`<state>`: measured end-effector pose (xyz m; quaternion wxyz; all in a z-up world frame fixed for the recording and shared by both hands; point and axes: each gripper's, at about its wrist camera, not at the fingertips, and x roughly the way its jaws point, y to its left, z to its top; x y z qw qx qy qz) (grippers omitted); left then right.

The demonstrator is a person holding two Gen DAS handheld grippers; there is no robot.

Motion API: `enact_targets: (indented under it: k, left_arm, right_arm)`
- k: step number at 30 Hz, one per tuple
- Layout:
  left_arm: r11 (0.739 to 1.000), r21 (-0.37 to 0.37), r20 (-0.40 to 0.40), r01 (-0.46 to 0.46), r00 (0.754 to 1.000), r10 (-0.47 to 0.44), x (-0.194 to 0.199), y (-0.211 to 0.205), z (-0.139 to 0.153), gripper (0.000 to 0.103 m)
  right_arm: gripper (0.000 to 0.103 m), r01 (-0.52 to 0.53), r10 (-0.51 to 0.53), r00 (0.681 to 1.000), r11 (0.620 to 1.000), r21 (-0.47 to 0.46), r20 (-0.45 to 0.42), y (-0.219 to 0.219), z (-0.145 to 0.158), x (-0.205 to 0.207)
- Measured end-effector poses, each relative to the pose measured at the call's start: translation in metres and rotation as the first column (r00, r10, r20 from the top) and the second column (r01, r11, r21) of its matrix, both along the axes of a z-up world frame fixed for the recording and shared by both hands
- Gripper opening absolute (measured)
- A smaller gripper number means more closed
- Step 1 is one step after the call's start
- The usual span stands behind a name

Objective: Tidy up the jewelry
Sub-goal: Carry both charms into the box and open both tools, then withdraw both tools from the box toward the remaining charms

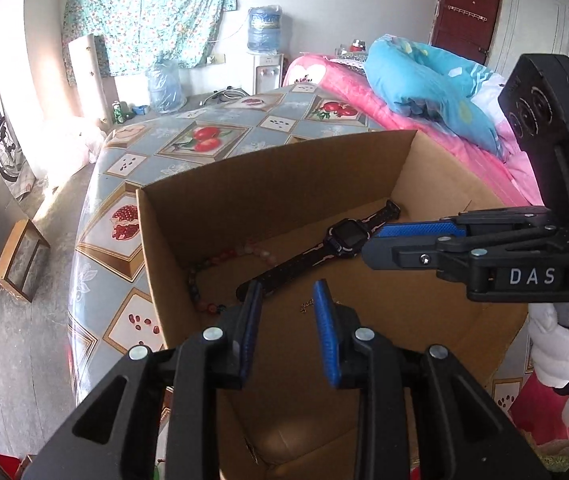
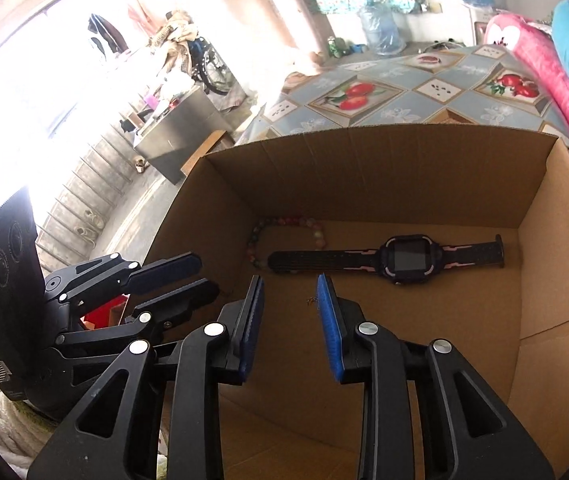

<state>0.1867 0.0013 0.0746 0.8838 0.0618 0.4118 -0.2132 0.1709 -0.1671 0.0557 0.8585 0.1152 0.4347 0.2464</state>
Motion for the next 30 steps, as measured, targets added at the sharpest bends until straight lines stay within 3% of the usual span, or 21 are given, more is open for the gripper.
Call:
enact_targets:
  k: [8,19,22,25,30]
  left_arm:
    - [0.994,-0.104,0.106,-0.032,0.993,0.043,-0.035,0.023,0.03,0.026]
    - [0.981,-0.193,0.117,0.014,0.993,0.009,-0.118,0.045,0.025,0.026]
    - [0.986,-0.166,0.089,0.033,0.996,-0.019,-0.139,0.041,0.012,0.028]
    - [0.991,-0.131,0.013,0.027,1.0,-0.026,-0.148,0.032,-0.014,0.028]
    - [1.0,-0.004,-0.041,-0.017,0.999,0.017,-0.143,0.015,-0.059,0.028]
  right_arm:
    - [0.029,0.065,-0.077,0.988,0.993,0.095,0.135,-0.04,0.025,-0.046]
    - [0.029,-0.007,-0.039,0.944,0.99,0.138,0.327,-0.046,0.039,-0.153]
    - [0.029,-0.023,-0.007,0.95,0.996,0.092,0.313,-0.032,0.023,-0.169]
    - [0.028,-0.006,-0.003,0.97,0.999,0.038,0.245,-0.017,-0.006,-0.166]
    - [0.021,0.039,-0.04,0.989,0.999,0.008,0.139,-0.006,-0.045,-0.145]
